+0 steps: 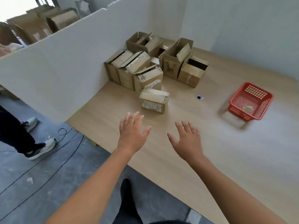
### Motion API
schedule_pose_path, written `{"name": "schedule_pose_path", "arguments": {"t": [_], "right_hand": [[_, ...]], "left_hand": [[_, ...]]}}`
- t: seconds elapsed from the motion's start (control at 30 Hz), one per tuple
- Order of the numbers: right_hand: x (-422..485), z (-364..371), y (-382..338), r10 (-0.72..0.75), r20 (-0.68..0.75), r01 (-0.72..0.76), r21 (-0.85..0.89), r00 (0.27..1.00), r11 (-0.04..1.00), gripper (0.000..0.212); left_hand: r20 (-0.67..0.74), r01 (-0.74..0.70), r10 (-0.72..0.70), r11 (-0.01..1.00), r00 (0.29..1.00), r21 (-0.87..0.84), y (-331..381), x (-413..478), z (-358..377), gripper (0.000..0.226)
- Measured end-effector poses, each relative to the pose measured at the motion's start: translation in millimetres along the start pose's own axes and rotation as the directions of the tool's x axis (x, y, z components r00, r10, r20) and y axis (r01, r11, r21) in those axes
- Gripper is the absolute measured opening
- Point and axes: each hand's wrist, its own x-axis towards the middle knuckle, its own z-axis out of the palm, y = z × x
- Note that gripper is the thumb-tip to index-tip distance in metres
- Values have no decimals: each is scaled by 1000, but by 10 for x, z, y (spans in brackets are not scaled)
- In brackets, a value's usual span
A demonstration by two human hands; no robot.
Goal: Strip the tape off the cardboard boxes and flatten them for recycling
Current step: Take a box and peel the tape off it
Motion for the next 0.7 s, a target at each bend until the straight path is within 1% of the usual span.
{"name": "schedule_pose_path", "arguments": {"t": [0.2, 0.3, 0.43, 0.53, 0.63, 0.7], "right_hand": [[650, 95, -437, 146, -22, -147, -4, 989, 989, 67], [966, 164, -498, 204, -34, -204, 19, 978, 979, 67], [1388, 273, -452, 268, -15, -267, 46, 963, 963, 70], [1698, 411, -364, 290, 8, -290, 70, 957, 954, 71], [1903, 555, -272, 300, 49, -303, 120, 953, 945, 72], [1965, 630, -202, 306, 85, -316, 170, 948, 933, 73]], "left_hand": [[105, -68, 70, 997, 992, -22, -476, 1004, -28, 64], [155, -49, 56, 998, 986, -51, -609, 1502, 42, 67], [204, 20, 6, 992, 979, -124, -671, 2043, 232, 72], [291, 98, -32, 971, 956, -216, -689, 2309, 482, 82], [355, 222, -97, 917, 930, -331, -673, 2353, 677, 88], [369, 286, -135, 875, 920, -392, -640, 2289, 747, 88]]}}
